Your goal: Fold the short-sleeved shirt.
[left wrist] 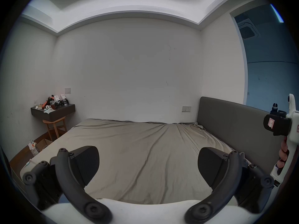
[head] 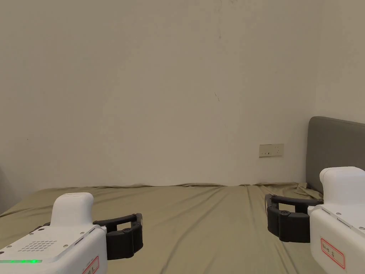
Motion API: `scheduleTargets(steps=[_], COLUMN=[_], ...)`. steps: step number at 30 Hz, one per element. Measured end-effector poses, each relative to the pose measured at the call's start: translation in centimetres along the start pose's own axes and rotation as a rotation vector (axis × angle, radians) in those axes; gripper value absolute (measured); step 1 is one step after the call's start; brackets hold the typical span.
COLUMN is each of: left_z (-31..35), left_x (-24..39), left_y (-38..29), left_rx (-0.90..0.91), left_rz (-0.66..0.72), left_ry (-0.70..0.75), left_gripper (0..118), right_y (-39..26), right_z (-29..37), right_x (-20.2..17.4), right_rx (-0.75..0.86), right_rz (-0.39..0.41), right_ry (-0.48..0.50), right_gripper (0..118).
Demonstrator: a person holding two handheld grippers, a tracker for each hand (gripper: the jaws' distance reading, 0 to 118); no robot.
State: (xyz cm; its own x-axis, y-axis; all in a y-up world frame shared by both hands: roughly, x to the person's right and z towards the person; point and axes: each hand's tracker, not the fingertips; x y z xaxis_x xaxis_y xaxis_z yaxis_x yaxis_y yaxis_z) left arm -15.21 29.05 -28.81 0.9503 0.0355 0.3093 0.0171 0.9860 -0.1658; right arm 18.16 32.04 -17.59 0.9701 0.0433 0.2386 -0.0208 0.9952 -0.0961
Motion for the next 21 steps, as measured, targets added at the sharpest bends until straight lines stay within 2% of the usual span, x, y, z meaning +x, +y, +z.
scheduleTargets(steps=[11,21], left_z=[-0.25,-0.43], left_x=[0.17,0.02], left_y=[-0.26,-0.92], left_rx=[-0.011,-0.036], left_rz=[0.000,0.004], left_ry=[-0.005,-0.008], left_gripper=[118,118], right_y=[0.18,-0.11], right_z=[-0.29,-0.62], right_x=[0.47,-0.04], right_rx=[-0.002,-0.013], right_rz=[-0.020,0.005], right_ry=[0.003,-0.008], right_gripper=[118,118])
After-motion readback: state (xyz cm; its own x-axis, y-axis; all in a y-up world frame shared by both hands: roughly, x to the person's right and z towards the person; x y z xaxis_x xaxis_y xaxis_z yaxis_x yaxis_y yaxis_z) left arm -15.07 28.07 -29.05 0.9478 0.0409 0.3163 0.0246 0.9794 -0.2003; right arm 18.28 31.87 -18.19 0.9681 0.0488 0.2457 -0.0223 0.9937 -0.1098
